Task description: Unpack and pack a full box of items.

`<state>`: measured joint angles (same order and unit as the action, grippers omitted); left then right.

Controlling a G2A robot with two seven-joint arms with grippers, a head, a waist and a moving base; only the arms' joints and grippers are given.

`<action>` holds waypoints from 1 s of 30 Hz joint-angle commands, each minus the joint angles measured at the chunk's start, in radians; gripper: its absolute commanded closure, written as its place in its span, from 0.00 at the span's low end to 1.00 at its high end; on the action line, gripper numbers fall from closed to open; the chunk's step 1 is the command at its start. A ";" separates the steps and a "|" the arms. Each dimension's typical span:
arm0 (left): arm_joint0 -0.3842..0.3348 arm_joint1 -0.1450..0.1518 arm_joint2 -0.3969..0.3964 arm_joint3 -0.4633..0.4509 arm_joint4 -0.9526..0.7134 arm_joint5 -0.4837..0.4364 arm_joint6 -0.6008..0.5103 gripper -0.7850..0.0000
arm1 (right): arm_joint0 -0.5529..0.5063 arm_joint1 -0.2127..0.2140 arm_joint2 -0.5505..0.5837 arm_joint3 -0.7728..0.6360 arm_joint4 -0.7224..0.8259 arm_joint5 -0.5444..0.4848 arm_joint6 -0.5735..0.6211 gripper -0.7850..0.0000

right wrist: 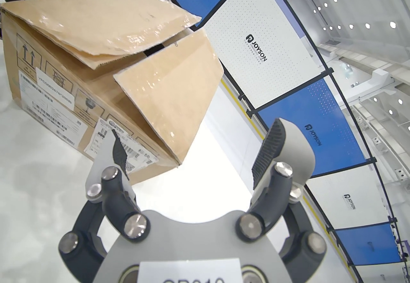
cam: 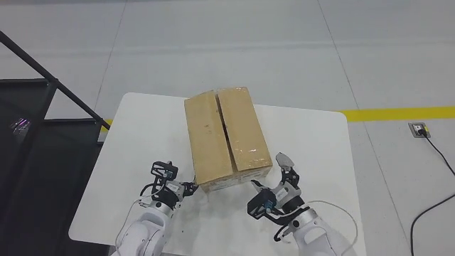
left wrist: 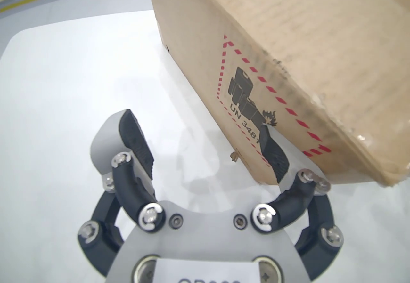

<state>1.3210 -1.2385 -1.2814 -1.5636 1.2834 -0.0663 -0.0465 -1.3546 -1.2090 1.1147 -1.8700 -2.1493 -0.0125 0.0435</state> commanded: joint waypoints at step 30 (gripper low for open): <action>-0.008 -0.013 0.023 0.003 0.005 -0.013 -0.005 0.00 | 0.152 -0.061 -0.105 0.173 -0.013 0.057 -0.038 1.00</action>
<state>1.3123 -1.2516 -1.2580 -1.5592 1.2893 -0.0762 -0.0530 -1.2007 -1.2696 1.0075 -1.6965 -2.1650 0.0488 0.0173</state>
